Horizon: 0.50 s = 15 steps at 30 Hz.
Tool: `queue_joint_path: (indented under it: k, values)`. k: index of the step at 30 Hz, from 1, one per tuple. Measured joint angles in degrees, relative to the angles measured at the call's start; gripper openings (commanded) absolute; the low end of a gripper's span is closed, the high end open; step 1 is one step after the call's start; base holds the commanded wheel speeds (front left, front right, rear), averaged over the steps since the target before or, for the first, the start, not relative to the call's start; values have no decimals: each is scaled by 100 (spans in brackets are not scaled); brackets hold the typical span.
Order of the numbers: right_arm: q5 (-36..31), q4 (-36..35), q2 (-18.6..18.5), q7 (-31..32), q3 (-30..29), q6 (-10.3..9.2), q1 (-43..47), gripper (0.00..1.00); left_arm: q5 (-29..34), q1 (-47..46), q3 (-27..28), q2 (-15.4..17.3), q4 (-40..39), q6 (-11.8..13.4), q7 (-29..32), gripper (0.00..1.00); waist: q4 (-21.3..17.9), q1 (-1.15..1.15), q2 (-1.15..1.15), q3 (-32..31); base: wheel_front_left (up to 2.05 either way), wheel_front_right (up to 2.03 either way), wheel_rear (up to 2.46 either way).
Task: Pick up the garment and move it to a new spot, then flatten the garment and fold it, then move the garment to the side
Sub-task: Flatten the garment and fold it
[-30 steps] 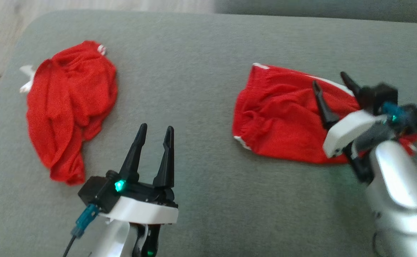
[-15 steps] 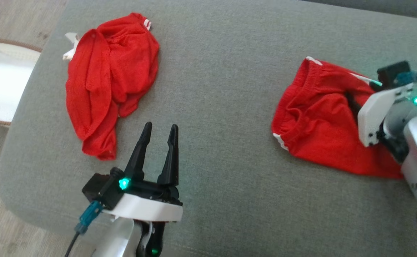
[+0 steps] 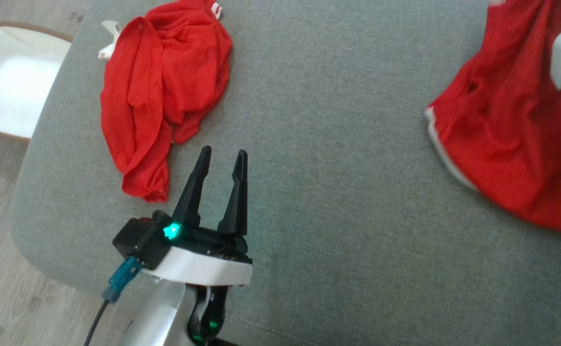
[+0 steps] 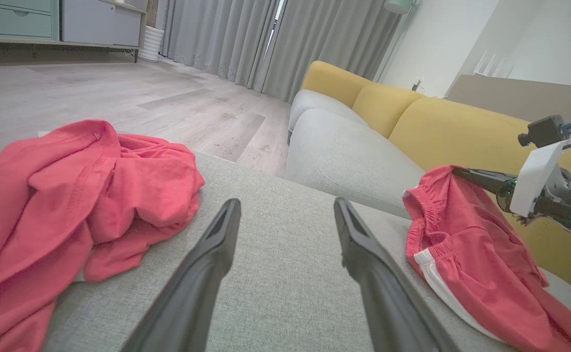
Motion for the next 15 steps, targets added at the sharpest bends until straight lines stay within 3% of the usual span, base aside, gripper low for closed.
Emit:
queue_joint_path:
  k: [1, 2, 8, 15]
  values:
    - [-90, 96, 4, -73, 1, 0, -146, 5, 0, -18, 0, -1, -7, 0, 0, 100, 16, 0, 0, 29, 0, 0, 0]
    - [-186, 201, 14, -135, 5, 0, -259, 100, -1, -23, 1, -1, -7, 1, 0, 100, 26, 0, 0, 54, 0, 0, 0]
    - [-332, 845, 397, -478, -14, 0, -338, 100, -34, -22, 22, -3, 7, 8, 0, 100, -127, 0, 0, 30, 0, 0, 0]
    - [-163, 904, 888, -1349, -57, 0, -118, 100, 133, -13, 278, -5, 38, 0, 0, 100, -567, -1, 0, -251, 0, 0, 0]
